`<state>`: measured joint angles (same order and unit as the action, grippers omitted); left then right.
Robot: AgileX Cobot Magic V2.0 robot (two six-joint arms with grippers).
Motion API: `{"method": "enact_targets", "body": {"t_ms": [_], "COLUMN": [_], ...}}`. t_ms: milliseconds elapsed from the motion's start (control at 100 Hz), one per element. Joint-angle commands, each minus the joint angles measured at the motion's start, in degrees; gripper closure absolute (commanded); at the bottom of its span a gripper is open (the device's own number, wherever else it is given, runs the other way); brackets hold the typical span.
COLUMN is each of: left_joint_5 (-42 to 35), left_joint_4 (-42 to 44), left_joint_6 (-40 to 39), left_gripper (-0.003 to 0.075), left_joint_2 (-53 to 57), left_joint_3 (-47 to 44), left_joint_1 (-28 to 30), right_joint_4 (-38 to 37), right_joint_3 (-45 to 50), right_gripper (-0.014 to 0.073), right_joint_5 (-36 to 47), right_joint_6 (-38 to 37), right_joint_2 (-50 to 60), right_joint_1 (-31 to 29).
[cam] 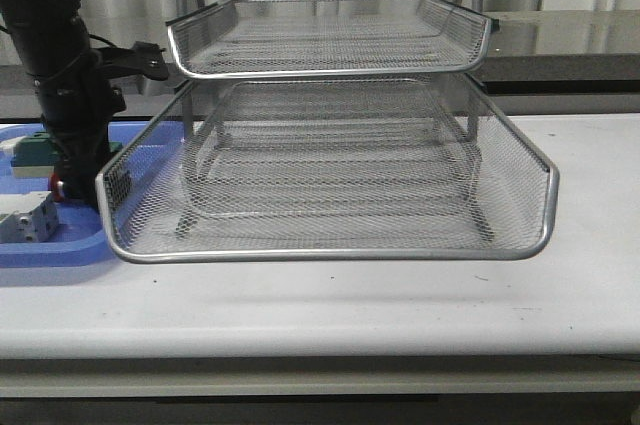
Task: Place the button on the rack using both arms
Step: 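Lower the left gripper and close it on the button's black body, then lift the red push button up out of the blue tray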
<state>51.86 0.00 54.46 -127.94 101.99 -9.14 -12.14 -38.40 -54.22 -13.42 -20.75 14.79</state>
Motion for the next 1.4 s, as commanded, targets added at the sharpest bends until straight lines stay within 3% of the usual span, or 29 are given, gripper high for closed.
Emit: {"method": "enact_targets", "body": {"t_ms": [0,160,230,530,680,980,1390], "left_joint_5": [-1.0,-0.8,-0.5,-0.2,-0.2,2.8,14.7], "left_joint_4": [0.0,0.0,0.0,0.0,0.0,0.6,0.0], "left_joint_6": [0.0,0.0,0.0,0.0,0.0,0.0,-0.1], "left_gripper": [0.0049,0.0053,0.0094,0.0541,0.0671,0.0690,0.0691], "left_joint_2": [3.2,3.2,3.1,2.5,2.5,4.5,11.7], "left_joint_3": [1.7,1.7,1.7,1.7,1.7,2.1,6.5], "left_joint_1": [-0.2,-0.2,-0.2,-0.2,-0.2,-0.2,1.3], "right_joint_4": [-1.3,-1.3,-1.3,-1.3,-1.3,-1.3,-1.3], "right_joint_3": [-1.7,-1.7,-1.7,-1.7,-1.7,-1.7,-1.7], "right_gripper": [0.0662,0.0662,0.0662,0.0662,0.0662,0.0662,0.0662], "right_joint_5": [3.8,3.8,3.8,3.8,3.8,3.8,3.8], "right_joint_6": [-0.1,-0.1,-0.1,-0.1,-0.1,-0.1,-0.1], "right_joint_2": [-0.2,-0.2,-0.2,-0.2,-0.2,-0.2,-0.2], "right_joint_1": [-0.1,-0.1,-0.1,-0.1,-0.1,-0.1,-0.1]}}
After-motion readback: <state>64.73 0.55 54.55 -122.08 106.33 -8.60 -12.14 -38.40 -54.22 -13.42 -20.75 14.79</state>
